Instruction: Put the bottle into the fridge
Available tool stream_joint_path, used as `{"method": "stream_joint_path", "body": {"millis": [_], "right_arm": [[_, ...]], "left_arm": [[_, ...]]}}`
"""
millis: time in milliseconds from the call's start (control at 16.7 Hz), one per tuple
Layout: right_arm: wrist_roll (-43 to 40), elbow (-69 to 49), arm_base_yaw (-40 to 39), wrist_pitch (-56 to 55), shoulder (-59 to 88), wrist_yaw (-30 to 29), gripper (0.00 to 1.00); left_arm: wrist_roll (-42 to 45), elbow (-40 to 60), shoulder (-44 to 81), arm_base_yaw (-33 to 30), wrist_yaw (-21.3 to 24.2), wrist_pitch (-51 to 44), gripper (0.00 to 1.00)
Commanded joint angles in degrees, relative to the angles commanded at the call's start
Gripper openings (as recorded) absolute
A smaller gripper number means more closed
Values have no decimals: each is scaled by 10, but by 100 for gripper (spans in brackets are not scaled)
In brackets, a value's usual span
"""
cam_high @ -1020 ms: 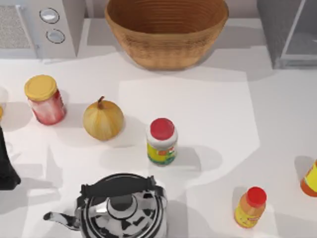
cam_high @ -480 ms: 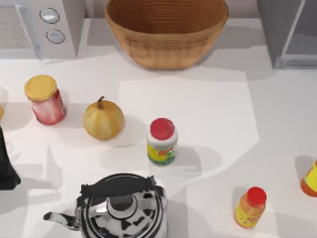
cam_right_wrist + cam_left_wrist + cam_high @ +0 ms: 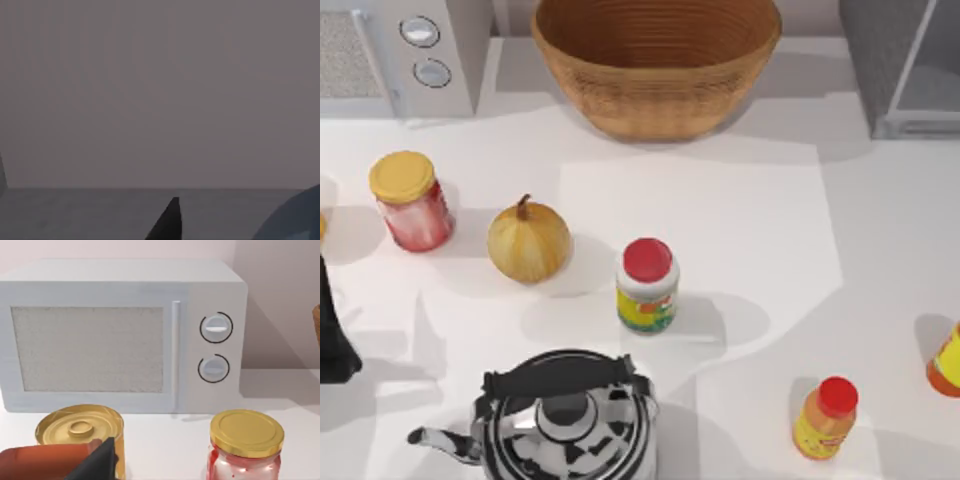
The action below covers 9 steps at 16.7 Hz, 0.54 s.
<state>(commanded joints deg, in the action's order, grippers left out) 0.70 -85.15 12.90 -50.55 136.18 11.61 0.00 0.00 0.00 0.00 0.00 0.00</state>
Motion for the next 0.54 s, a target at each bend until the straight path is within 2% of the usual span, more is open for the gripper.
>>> {"method": "stream_joint_path", "body": {"millis": [180,540], "right_arm": [[0,0,0,0,0,0,98],[0,0,0,0,0,0,100]], "left_arm": [[0,0,0,0,0,0,100],[0,0,0,0,0,0,100]]}}
